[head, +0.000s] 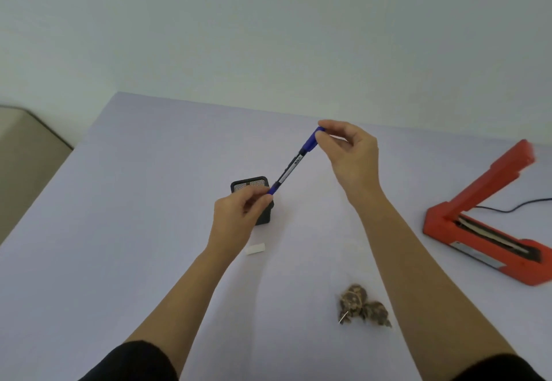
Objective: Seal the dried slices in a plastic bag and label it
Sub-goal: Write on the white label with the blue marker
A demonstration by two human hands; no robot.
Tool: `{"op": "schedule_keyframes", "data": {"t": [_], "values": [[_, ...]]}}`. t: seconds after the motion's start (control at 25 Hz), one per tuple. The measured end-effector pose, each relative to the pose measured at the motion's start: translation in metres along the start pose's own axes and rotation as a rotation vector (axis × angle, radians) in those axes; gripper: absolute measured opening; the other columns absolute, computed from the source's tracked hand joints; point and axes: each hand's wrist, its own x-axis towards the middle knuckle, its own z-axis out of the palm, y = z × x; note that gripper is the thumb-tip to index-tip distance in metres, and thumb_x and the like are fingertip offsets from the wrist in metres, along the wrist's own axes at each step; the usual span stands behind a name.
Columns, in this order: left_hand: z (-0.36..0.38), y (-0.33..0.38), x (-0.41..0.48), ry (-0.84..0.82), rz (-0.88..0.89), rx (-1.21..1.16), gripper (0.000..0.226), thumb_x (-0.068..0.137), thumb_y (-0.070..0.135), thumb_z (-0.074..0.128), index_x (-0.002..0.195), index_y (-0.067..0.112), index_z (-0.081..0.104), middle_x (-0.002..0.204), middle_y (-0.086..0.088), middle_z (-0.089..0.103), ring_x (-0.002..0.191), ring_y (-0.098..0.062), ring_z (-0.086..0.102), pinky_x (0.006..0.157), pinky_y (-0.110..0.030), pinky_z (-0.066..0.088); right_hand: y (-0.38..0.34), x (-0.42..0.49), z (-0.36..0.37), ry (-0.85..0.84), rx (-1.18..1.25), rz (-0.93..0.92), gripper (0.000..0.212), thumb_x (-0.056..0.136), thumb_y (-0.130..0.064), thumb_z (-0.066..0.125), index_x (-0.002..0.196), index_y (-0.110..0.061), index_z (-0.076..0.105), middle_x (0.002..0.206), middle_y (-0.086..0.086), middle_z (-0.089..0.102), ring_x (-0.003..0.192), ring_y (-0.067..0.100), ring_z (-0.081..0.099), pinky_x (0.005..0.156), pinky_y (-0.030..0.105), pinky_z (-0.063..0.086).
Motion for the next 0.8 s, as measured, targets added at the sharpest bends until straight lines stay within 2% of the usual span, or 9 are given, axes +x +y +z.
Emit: {"op": "schedule_keyframes", "data": {"t": [0.12, 0.2, 0.24, 0.32, 0.4, 0.44, 0.64, 0.72, 0.8], "values": [[0.007, 0.014, -0.009, 0.011, 0.057, -0.01, 0.012, 0.085, 0.011, 0.064, 0.096, 0.012, 0.071, 0.075, 0.017, 0.064, 0.067, 0.012, 0.059, 0.062, -0.001, 0.042, 0.0, -0.008, -0.009, 0.07, 0.096, 0.03, 0.021, 0.084, -0.01, 0.063, 0.101, -0.022, 0.063, 0.091, -0.012, 0.065, 0.073, -0.007, 0.063, 0.069, 0.012, 0.049], [0.01, 0.023, -0.013, 0.001, 0.075, -0.023, 0.012, 0.085, 0.012, 0.064, 0.095, 0.013, 0.071, 0.074, 0.017, 0.065, 0.068, 0.008, 0.06, 0.063, -0.004, 0.044, 0.004, -0.017, -0.005, 0.088, 0.111, 0.12, 0.023, 0.086, -0.026, 0.063, 0.107, -0.026, 0.053, 0.092, -0.011, 0.059, 0.068, -0.007, 0.06, 0.069, 0.021, 0.052], [0.011, 0.026, -0.014, -0.016, 0.092, -0.018, 0.012, 0.085, 0.012, 0.064, 0.094, 0.014, 0.071, 0.075, 0.016, 0.065, 0.068, 0.005, 0.061, 0.063, -0.006, 0.046, 0.007, -0.023, -0.001, 0.074, 0.074, 0.173, 0.022, 0.087, -0.035, 0.061, 0.104, -0.024, 0.052, 0.086, -0.009, 0.057, 0.062, -0.006, 0.058, 0.065, 0.024, 0.051], [0.015, 0.032, -0.016, -0.057, 0.149, 0.006, 0.011, 0.084, 0.012, 0.064, 0.092, 0.015, 0.071, 0.075, 0.015, 0.067, 0.071, -0.001, 0.063, 0.065, -0.011, 0.049, 0.013, -0.033, 0.005, 0.039, -0.02, 0.24, 0.027, 0.09, -0.041, 0.055, 0.081, -0.016, 0.057, 0.067, -0.005, 0.057, 0.049, 0.001, 0.052, 0.056, 0.025, 0.045], [0.018, 0.037, -0.017, -0.074, 0.176, 0.011, 0.008, 0.083, 0.014, 0.066, 0.089, 0.016, 0.071, 0.073, 0.014, 0.067, 0.072, -0.003, 0.062, 0.064, -0.009, 0.047, 0.016, -0.037, 0.01, 0.078, -0.02, 0.267, 0.04, 0.092, -0.035, 0.05, 0.058, -0.012, 0.054, 0.053, -0.001, 0.054, 0.042, 0.007, 0.048, 0.051, 0.026, 0.041], [0.02, 0.04, -0.017, -0.081, 0.175, 0.011, 0.006, 0.082, 0.017, 0.067, 0.088, 0.017, 0.071, 0.072, 0.013, 0.066, 0.071, -0.004, 0.061, 0.063, -0.009, 0.046, 0.015, -0.038, 0.011, 0.115, -0.004, 0.273, 0.043, 0.092, -0.031, 0.048, 0.054, -0.011, 0.052, 0.051, 0.0, 0.053, 0.041, 0.007, 0.046, 0.05, 0.026, 0.041], [0.025, 0.041, -0.016, -0.129, 0.318, 0.139, 0.023, 0.088, 0.029, 0.056, 0.081, 0.01, 0.069, 0.061, -0.001, 0.06, 0.062, -0.013, 0.051, 0.054, -0.017, 0.037, 0.011, -0.032, 0.013, 0.243, 0.008, 0.256, 0.043, 0.095, -0.027, 0.04, 0.057, -0.007, 0.041, 0.049, 0.003, 0.045, 0.034, 0.004, 0.04, 0.041, 0.016, 0.039], [0.023, 0.041, -0.017, -0.166, 0.267, 0.087, 0.026, 0.09, 0.028, 0.053, 0.081, 0.011, 0.07, 0.063, 0.003, 0.062, 0.066, -0.014, 0.056, 0.057, -0.021, 0.043, 0.014, -0.033, 0.018, 0.239, 0.041, 0.301, 0.044, 0.094, -0.027, 0.04, 0.054, -0.008, 0.038, 0.048, 0.003, 0.043, 0.036, 0.007, 0.04, 0.045, 0.022, 0.04], [0.019, 0.034, -0.018, -0.255, 0.134, -0.005, 0.023, 0.092, 0.028, 0.054, 0.078, 0.018, 0.07, 0.063, 0.007, 0.062, 0.062, -0.009, 0.057, 0.06, -0.019, 0.045, 0.02, -0.036, 0.023, 0.236, 0.066, 0.353, 0.044, 0.093, -0.026, 0.04, 0.052, -0.011, 0.038, 0.045, 0.0, 0.043, 0.039, 0.01, 0.04, 0.048, 0.027, 0.038]]}}
